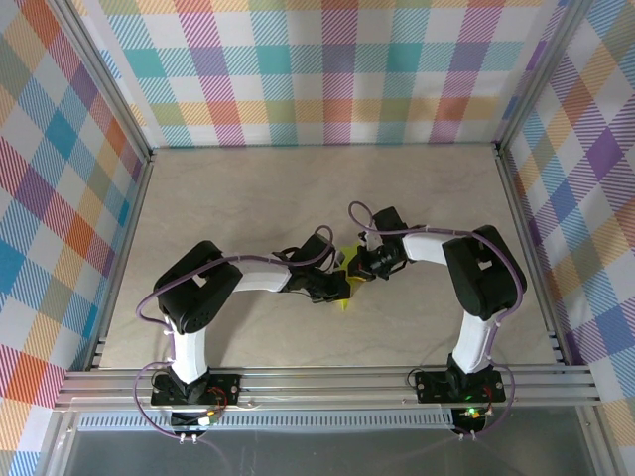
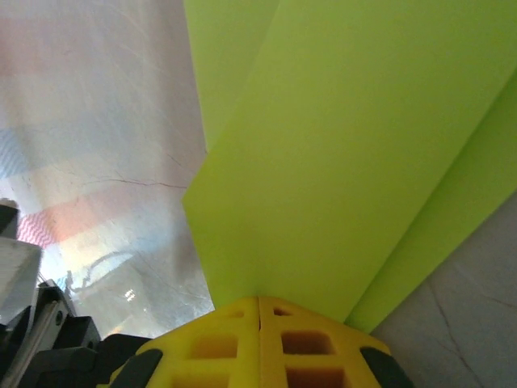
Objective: Fold a paper plane with a square sheet of paper (fold left side to right side)
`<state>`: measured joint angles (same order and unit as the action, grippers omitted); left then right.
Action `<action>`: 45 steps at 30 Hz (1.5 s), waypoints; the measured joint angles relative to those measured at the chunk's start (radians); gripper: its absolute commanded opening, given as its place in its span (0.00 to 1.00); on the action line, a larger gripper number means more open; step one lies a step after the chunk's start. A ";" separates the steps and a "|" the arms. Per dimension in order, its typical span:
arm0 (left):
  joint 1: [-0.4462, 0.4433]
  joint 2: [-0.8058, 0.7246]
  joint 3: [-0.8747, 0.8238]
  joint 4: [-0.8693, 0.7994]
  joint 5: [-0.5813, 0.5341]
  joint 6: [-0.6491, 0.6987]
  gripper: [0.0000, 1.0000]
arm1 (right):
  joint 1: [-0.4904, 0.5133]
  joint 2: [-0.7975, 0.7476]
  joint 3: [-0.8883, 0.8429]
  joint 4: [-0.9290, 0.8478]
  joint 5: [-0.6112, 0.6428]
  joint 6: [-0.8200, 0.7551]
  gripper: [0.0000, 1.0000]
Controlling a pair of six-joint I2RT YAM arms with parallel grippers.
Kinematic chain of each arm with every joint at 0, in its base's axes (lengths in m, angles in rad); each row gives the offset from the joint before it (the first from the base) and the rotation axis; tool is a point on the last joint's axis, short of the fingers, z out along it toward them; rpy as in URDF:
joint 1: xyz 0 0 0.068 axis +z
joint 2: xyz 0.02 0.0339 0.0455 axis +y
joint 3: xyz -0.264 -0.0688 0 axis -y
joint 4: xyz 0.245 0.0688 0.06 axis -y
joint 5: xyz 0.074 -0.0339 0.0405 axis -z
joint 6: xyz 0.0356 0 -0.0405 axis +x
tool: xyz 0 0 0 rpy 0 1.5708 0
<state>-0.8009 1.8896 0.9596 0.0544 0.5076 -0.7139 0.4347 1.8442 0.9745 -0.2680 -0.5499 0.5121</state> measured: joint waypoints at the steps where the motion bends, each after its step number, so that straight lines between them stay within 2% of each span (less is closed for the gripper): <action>1: 0.000 0.000 -0.003 0.005 0.000 0.000 0.00 | 0.000 0.000 0.010 -0.005 0.000 0.000 0.00; 13: 0.000 -0.013 -0.041 0.060 0.000 -0.011 0.00 | -0.026 -0.001 0.100 -0.014 0.002 -0.002 0.00; 25: 0.000 -0.015 -0.038 0.056 0.000 -0.026 0.00 | -0.047 0.079 0.110 -0.030 0.047 -0.032 0.00; 45: 0.031 0.068 0.175 -0.052 0.021 0.021 0.00 | -0.047 0.080 0.110 -0.032 0.052 -0.054 0.00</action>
<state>-0.7704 1.9575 1.1351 0.0025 0.5289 -0.6930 0.3874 1.9240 1.0847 -0.3000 -0.4980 0.4583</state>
